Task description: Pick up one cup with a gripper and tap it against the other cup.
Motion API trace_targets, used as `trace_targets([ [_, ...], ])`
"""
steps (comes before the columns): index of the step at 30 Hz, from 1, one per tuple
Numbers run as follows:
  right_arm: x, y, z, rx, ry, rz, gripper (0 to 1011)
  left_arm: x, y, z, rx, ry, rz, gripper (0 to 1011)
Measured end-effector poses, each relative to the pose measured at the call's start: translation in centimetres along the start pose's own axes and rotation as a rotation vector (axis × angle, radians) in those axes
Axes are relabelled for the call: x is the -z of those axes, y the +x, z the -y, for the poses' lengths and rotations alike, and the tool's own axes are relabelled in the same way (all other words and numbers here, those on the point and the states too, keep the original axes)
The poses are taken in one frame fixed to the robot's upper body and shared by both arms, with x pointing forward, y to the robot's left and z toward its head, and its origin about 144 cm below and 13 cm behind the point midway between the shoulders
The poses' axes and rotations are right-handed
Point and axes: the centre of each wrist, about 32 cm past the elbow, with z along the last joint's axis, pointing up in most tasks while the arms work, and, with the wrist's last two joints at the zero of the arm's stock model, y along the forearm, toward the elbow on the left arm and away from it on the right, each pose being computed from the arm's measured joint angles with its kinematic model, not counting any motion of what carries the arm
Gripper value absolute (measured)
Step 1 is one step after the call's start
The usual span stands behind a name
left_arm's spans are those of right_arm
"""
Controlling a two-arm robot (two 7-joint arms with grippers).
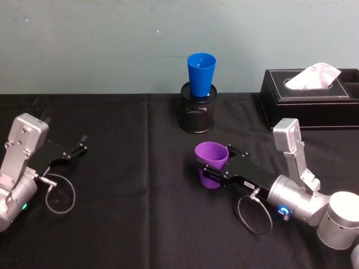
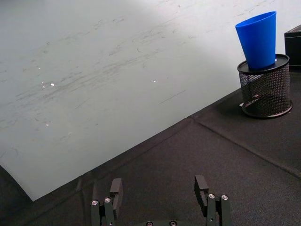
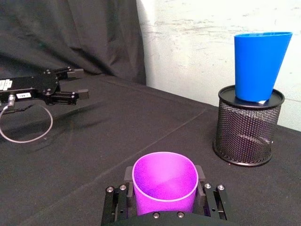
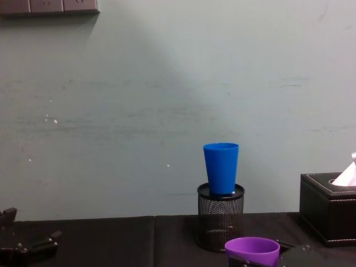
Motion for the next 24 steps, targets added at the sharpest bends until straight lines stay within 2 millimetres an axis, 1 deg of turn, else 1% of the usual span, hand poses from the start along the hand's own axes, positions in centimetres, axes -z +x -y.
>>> trace_targets([
  [13,0.08,0.02,-0.05,0.003,-0.004,-0.009,735,0.00,0.00,0.00,0.000,0.000,0.000,1000],
  [15,0.08,0.03,-0.04,0.003,-0.004,-0.009,758,0.00,0.00,0.00,0.000,0.000,0.000,1000],
  [16,0.08,0.03,-0.04,0.003,-0.004,-0.008,803,0.00,0.00,0.00,0.000,0.000,0.000,1000],
  [18,0.08,0.03,-0.04,0.003,-0.004,-0.008,834,0.00,0.00,0.00,0.000,0.000,0.000,1000],
  [19,0.08,0.03,-0.04,0.003,-0.004,-0.008,882,0.00,0.00,0.00,0.000,0.000,0.000,1000],
  [24,0.08,0.03,-0.04,0.003,-0.004,-0.007,1003,0.00,0.00,0.00,0.000,0.000,0.000,1000],
])
